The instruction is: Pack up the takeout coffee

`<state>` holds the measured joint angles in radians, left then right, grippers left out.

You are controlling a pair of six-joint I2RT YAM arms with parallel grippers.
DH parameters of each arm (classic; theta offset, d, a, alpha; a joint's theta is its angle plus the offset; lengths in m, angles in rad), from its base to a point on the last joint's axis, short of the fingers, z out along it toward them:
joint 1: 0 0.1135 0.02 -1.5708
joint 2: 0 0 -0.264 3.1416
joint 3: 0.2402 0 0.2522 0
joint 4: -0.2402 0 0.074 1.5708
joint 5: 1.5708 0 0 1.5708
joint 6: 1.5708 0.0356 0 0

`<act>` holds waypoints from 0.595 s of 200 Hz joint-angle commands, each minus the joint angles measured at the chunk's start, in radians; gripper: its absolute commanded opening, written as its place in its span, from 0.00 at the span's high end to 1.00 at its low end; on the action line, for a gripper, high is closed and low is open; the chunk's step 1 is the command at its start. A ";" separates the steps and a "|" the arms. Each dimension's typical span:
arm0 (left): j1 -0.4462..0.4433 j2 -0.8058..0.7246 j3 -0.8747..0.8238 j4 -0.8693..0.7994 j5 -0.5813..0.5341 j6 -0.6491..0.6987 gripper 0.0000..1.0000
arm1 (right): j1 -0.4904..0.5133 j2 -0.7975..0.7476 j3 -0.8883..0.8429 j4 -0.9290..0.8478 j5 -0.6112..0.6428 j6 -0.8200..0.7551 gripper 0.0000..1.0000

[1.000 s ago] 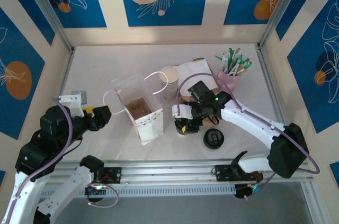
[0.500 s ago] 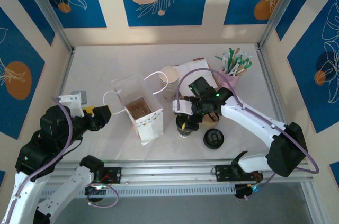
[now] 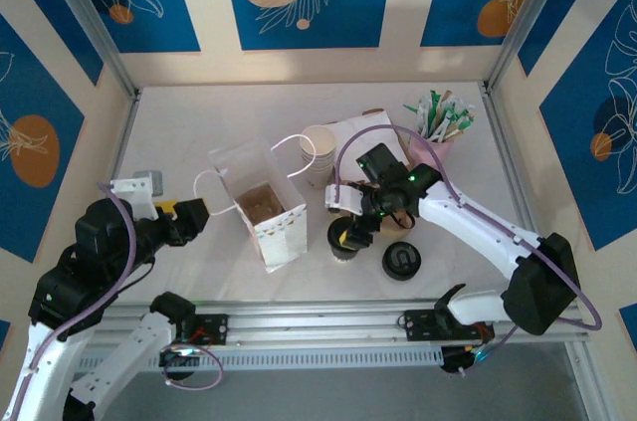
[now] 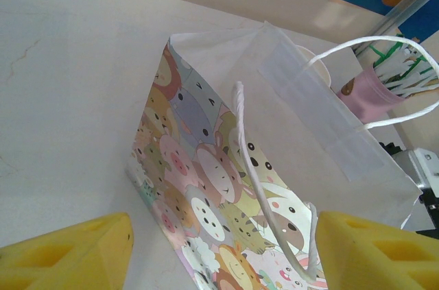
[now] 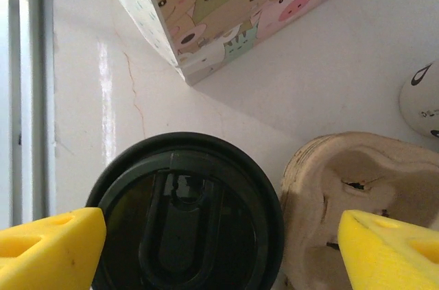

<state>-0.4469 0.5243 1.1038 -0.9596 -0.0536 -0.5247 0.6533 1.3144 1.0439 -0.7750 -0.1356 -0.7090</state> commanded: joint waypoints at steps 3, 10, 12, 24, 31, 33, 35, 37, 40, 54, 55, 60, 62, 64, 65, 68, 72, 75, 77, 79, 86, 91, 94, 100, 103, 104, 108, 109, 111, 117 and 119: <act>0.010 0.000 0.000 -0.012 -0.017 -0.008 0.29 | -0.007 -0.044 0.028 -0.011 -0.047 0.065 0.12; 0.010 0.000 0.003 -0.015 -0.021 -0.006 0.29 | -0.010 -0.059 0.022 -0.002 -0.043 0.079 0.10; 0.010 0.000 0.003 -0.017 -0.022 -0.004 0.29 | -0.011 -0.064 0.020 -0.001 -0.044 0.083 0.10; 0.010 -0.001 0.009 -0.023 -0.030 -0.001 0.29 | -0.029 -0.096 0.012 0.000 -0.082 0.105 0.04; 0.009 -0.002 0.011 -0.025 -0.033 0.003 0.29 | -0.043 -0.113 0.007 0.003 -0.099 0.126 0.00; 0.010 -0.002 0.013 -0.026 -0.034 0.003 0.29 | -0.048 -0.117 0.006 0.004 -0.103 0.133 0.01; 0.010 -0.003 0.014 -0.027 -0.035 0.005 0.29 | -0.054 -0.121 0.005 0.004 -0.108 0.141 0.01; 0.010 -0.003 0.013 -0.028 -0.036 0.005 0.29 | -0.060 -0.124 0.005 0.004 -0.114 0.147 0.01; 0.010 -0.003 0.014 -0.029 -0.038 0.007 0.29 | -0.071 -0.129 0.005 0.003 -0.120 0.155 0.01; 0.010 -0.004 0.014 -0.033 -0.044 0.010 0.29 | -0.113 -0.132 0.012 -0.011 -0.138 0.179 0.01; 0.010 -0.004 0.014 -0.033 -0.044 0.011 0.29 | -0.114 -0.132 0.012 -0.013 -0.137 0.180 0.01; 0.010 -0.006 0.014 -0.034 -0.047 0.013 0.29 | -0.124 -0.132 0.009 -0.017 -0.132 0.183 0.01; 0.010 -0.006 0.014 -0.035 -0.048 0.014 0.29 | -0.125 -0.131 0.007 -0.020 -0.130 0.182 0.01; 0.010 -0.007 0.014 -0.035 -0.049 0.015 0.29 | -0.125 -0.130 0.004 -0.023 -0.129 0.182 0.01; 0.010 -0.006 0.014 -0.035 -0.050 0.015 0.29 | -0.126 -0.131 0.004 -0.024 -0.128 0.180 0.01; 0.010 -0.006 0.014 -0.037 -0.051 0.015 0.29 | -0.124 -0.129 0.001 -0.031 -0.127 0.171 0.01; 0.010 -0.007 0.014 -0.037 -0.054 0.017 0.29 | -0.120 -0.126 0.001 -0.043 -0.125 0.153 0.01; 0.010 -0.008 0.014 -0.038 -0.055 0.018 0.29 | -0.116 -0.124 -0.002 -0.045 -0.120 0.145 0.01; 0.010 -0.008 0.014 -0.039 -0.055 0.018 0.29 | -0.112 -0.124 -0.005 -0.045 -0.111 0.142 0.01; 0.010 -0.008 0.015 -0.039 -0.056 0.018 0.29 | -0.110 -0.123 -0.007 -0.044 -0.104 0.141 0.01; 0.010 -0.007 0.015 -0.041 -0.058 0.020 0.29 | -0.100 -0.119 -0.013 -0.044 -0.083 0.126 0.01; 0.010 -0.007 0.015 -0.041 -0.060 0.020 0.29 | -0.097 -0.117 -0.016 -0.043 -0.076 0.113 0.00; 0.010 -0.008 0.015 -0.041 -0.060 0.020 0.29 | -0.095 -0.116 -0.018 -0.042 -0.076 0.104 0.01; 0.010 -0.007 0.014 -0.041 -0.061 0.020 0.29 | -0.094 -0.118 -0.025 -0.038 -0.081 0.083 0.05; 0.010 -0.007 0.014 -0.039 -0.061 0.022 0.29 | -0.093 -0.121 -0.031 -0.034 -0.083 0.073 0.07; 0.010 -0.007 0.014 -0.040 -0.061 0.022 0.29 | -0.093 -0.122 -0.033 -0.034 -0.085 0.069 0.07; 0.010 -0.007 0.013 -0.039 -0.062 0.022 0.29 | -0.091 -0.126 -0.041 -0.029 -0.089 0.057 0.08; 0.010 -0.007 0.013 -0.039 -0.062 0.022 0.29 | -0.090 -0.126 -0.043 -0.027 -0.090 0.054 0.08; 0.010 -0.007 0.012 -0.039 -0.063 0.022 0.29 | -0.089 -0.130 -0.047 -0.026 -0.095 0.046 0.08; 0.010 -0.007 0.011 -0.039 -0.063 0.024 0.29 | -0.082 -0.137 -0.061 -0.024 -0.112 0.020 0.09; 0.010 -0.007 0.011 -0.039 -0.063 0.024 0.29 | -0.081 -0.138 -0.062 -0.023 -0.115 0.016 0.09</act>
<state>-0.4469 0.5243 1.1042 -0.9871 -0.0929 -0.5198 0.5560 1.1900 1.0260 -0.7807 -0.2108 -0.6113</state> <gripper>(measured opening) 0.708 0.924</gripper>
